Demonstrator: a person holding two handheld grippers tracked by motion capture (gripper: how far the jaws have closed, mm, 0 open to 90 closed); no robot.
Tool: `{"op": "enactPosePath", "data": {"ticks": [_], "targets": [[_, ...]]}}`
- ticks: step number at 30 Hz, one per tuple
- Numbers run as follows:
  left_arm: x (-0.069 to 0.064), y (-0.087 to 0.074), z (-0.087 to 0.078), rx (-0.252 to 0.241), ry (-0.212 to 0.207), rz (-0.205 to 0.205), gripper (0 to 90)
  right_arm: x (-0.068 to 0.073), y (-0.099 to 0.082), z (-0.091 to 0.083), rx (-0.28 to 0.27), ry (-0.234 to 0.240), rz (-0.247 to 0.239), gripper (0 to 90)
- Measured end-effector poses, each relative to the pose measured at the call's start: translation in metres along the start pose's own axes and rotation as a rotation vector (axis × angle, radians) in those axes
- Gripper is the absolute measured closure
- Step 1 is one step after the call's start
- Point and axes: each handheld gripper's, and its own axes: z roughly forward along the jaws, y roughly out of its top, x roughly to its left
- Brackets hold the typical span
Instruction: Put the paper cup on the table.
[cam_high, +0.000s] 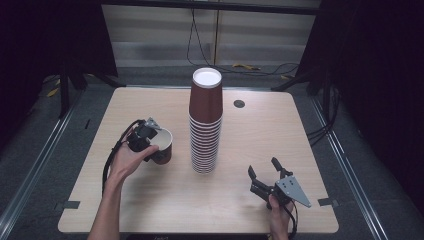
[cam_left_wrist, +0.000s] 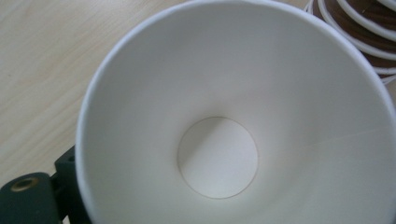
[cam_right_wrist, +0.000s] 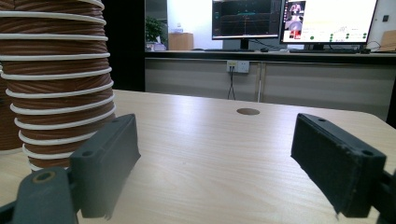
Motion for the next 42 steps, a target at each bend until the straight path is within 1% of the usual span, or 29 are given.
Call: {"op": "enactPosePath", "data": {"ticks": [1,2,3,4,6,8,9,13,14,16,17,18,22,23,24,25,27,29,31,32,33,34,35,36,37,39,40,41,42], "targets": [[0.002,-0.004,0.0,-0.019,-0.002,-0.014,9.0,0.0,0.0,0.0,0.0,0.0,0.0,14.6],[0.002,-0.004,0.0,-0.019,-0.002,-0.014,9.2,0.0,0.0,0.0,0.0,0.0,0.0,14.6],[0.001,-0.007,0.0,-0.032,0.007,-0.008,9.3,0.0,0.0,0.0,0.0,0.0,0.0,14.6],[0.001,-0.007,0.0,-0.032,0.007,-0.008,9.4,0.0,0.0,0.0,0.0,0.0,0.0,14.6],[0.0,-0.011,-0.001,-0.057,0.015,-0.001,9.5,0.0,0.0,0.0,0.0,0.0,0.0,14.6],[0.0,-0.012,-0.001,-0.065,0.018,0.007,9.6,0.0,0.0,0.0,0.0,0.0,0.0,14.6],[0.0,-0.015,-0.001,-0.083,0.029,0.008,9.6,0.0,0.0,0.0,0.0,0.0,0.0,14.6],[-0.001,-0.018,0.001,-0.088,0.037,0.001,10.0,0.0,0.0,0.0,0.0,0.0,0.0,14.6],[-0.002,-0.019,0.002,-0.082,0.045,0.007,10.0,0.0,0.0,0.0,0.0,0.0,0.0,14.6],[-0.002,-0.021,0.004,-0.085,0.042,0.002,11.2,0.0,0.0,0.0,0.0,0.002,0.0,14.6],[-0.001,-0.022,0.004,-0.097,0.043,-0.008,11.2,0.0,0.0,0.0,-0.001,0.002,0.0,14.6],[-0.002,-0.024,0.005,-0.1,0.044,-0.009,11.2,0.0,0.0,0.0,-0.001,0.003,0.0,14.5],[-0.003,-0.029,0.011,-0.101,0.056,-0.004,13.4,0.0,0.0,0.0,-0.001,0.003,0.0,14.6],[-0.003,-0.03,0.011,-0.096,0.051,-0.014,13.4,0.0,0.0,0.0,-0.001,0.004,0.0,14.5],[-0.004,-0.031,0.011,-0.105,0.06,-0.02,13.7,0.0,0.0,0.0,-0.001,0.004,0.0,14.5],[-0.005,-0.032,0.01,-0.104,0.069,-0.015,13.7,0.0,0.0,0.0,-0.001,0.004,0.0,14.5],[-0.006,-0.036,0.01,-0.131,0.069,-0.038,13.8,0.0,0.0,0.0,-0.001,0.004,0.0,14.5],[-0.006,-0.038,0.009,-0.139,0.075,-0.042,13.9,0.0,0.0,0.0,-0.001,0.004,0.0,14.5],[-0.009,-0.041,0.008,-0.155,0.089,-0.032,13.9,0.0,0.0,0.0,-0.001,0.006,0.0,14.5],[-0.009,-0.043,0.008,-0.159,0.092,-0.035,13.9,0.0,0.0,0.0,-0.001,0.006,0.0,14.5],[-0.008,-0.044,0.008,-0.166,0.088,-0.048,13.9,0.0,0.0,0.0,-0.001,0.006,0.0,14.5],[-0.008,-0.044,0.008,-0.166,0.088,-0.048,14.0,0.0,0.0,0.0,-0.001,0.006,0.0,14.5],[-0.009,-0.047,0.009,-0.187,0.09,-0.051,14.0,0.0,0.0,0.0,-0.001,0.006,0.0,14.5],[-0.009,-0.047,0.009,-0.187,0.09,-0.051,14.1,0.0,0.0,0.0,-0.001,0.006,0.0,14.5],[-0.009,-0.049,0.009,-0.201,0.094,-0.051,14.1,0.0,0.0,0.0,-0.001,0.007,0.0,14.5],[-0.009,-0.05,0.01,-0.203,0.085,-0.058,14.2,0.0,0.0,0.0,-0.001,0.007,0.0,14.5],[-0.009,-0.051,0.011,-0.192,0.089,-0.063,14.5,0.0,0.0,0.0,-0.001,0.007,0.0,14.5],[-0.009,-0.051,0.012,-0.186,0.094,-0.055,15.2,0.0,0.0,0.0,-0.001,0.008,0.0,14.5],[-0.01,-0.052,0.013,-0.19,0.092,-0.069,15.4,0.0,0.0,0.0,-0.001,0.008,0.0,14.5]]}}
